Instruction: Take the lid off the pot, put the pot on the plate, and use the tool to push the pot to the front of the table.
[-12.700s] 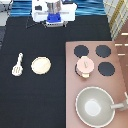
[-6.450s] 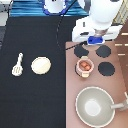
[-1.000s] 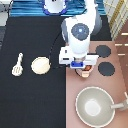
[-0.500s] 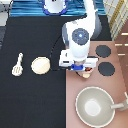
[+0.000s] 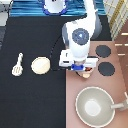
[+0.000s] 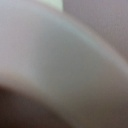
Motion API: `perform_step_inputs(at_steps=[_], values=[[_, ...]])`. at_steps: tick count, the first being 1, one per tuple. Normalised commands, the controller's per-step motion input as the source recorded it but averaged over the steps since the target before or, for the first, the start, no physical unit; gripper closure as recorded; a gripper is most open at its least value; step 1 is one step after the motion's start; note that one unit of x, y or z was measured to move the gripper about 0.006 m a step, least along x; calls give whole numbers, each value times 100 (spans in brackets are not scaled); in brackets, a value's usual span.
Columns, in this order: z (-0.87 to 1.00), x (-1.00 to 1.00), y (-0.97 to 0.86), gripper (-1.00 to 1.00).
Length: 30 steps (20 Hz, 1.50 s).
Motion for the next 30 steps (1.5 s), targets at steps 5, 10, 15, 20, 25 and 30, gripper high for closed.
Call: perform_step_inputs(at_steps=[5, 10, 15, 20, 25, 30], values=[[35, 0, -8, 100], [11, 0, -17, 100], [27, 0, -14, 100], [76, -28, -38, 100], [77, -60, -44, 100], [53, -58, -42, 100]])
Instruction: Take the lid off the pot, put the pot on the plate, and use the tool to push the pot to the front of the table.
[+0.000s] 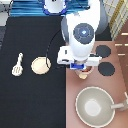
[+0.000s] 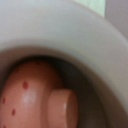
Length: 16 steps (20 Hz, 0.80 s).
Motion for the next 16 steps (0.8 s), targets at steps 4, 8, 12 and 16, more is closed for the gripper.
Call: perform_step_inputs(at_steps=[4, 8, 12, 16], values=[[-2, -43, -20, 100], [0, -32, -13, 100], [33, -48, -71, 100], [41, -41, -74, 100]])
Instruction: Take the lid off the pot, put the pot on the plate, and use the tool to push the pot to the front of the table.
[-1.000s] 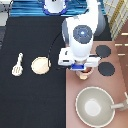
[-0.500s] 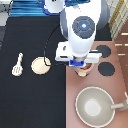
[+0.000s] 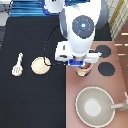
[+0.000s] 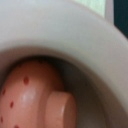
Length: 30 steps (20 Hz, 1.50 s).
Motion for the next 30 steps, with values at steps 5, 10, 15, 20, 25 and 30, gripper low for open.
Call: perform_step_inputs(at_steps=[5, 10, 15, 20, 25, 30], values=[[37, -41, -72, 100], [37, -41, -72, 100], [38, -40, -73, 100], [36, -40, -72, 100], [25, -41, -64, 100], [15, -44, -55, 100]])
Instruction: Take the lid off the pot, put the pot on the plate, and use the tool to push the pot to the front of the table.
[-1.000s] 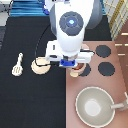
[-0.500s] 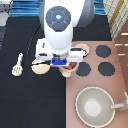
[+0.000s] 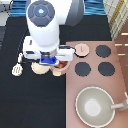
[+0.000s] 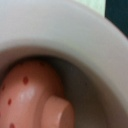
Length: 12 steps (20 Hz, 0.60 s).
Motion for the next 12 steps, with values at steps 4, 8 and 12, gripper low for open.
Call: perform_step_inputs(at_steps=[4, 8, 12], values=[[6, -49, -50, 100], [0, -55, -50, 100], [0, -59, -52, 100]])
